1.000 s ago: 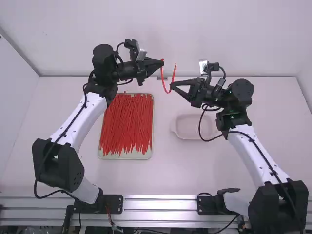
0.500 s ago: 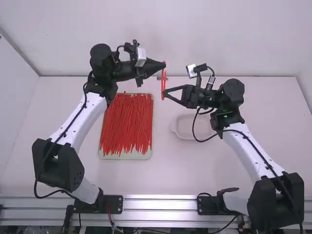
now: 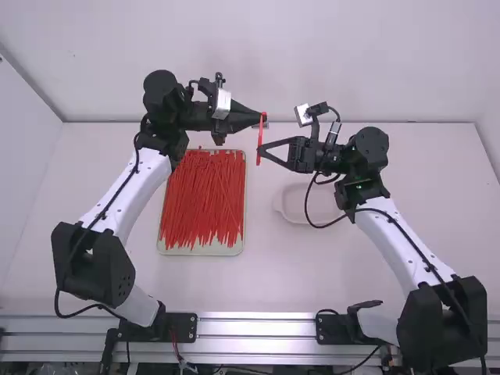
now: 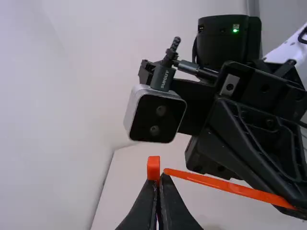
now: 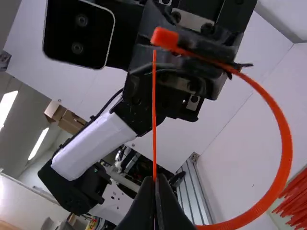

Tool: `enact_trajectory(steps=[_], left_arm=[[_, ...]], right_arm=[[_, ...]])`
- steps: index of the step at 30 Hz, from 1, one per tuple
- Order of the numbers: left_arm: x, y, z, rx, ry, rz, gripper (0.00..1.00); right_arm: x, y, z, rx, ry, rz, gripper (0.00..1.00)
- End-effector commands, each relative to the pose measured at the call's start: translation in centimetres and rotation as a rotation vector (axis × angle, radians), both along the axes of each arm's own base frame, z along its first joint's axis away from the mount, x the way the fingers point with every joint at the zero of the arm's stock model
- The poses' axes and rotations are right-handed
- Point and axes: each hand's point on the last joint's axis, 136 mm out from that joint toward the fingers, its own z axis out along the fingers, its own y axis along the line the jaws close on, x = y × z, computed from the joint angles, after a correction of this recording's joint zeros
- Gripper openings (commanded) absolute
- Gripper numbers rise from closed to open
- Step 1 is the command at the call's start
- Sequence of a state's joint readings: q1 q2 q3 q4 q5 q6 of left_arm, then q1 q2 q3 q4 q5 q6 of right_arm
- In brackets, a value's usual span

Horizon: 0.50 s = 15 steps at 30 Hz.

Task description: Fasten the cable tie

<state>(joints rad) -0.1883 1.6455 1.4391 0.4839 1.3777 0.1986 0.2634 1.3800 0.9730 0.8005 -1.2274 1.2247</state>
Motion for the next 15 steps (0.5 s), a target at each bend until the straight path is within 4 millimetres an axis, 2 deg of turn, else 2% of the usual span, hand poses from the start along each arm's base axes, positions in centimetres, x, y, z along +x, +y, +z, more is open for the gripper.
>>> enact_trajectory(steps=[1, 6, 15], left_arm=[[-1.0, 0.0, 1.2, -0.001, -0.085, -0.038, 0.02], [0.2, 0.1, 1.3, -0.011, -0.055, 0.035, 0.02], [0.2, 0.1, 1.6, -0.017, -0.083, 0.036, 0.02]], right_arm=[[0.1, 0.0, -0.1, 0.001, 0.011, -0.003, 0.00], [0.3, -0.1, 0.0, 0.007, 0.029, -0.016, 0.00], [0.2, 0.0, -0.1, 0.004, 0.028, -0.007, 0.00]])
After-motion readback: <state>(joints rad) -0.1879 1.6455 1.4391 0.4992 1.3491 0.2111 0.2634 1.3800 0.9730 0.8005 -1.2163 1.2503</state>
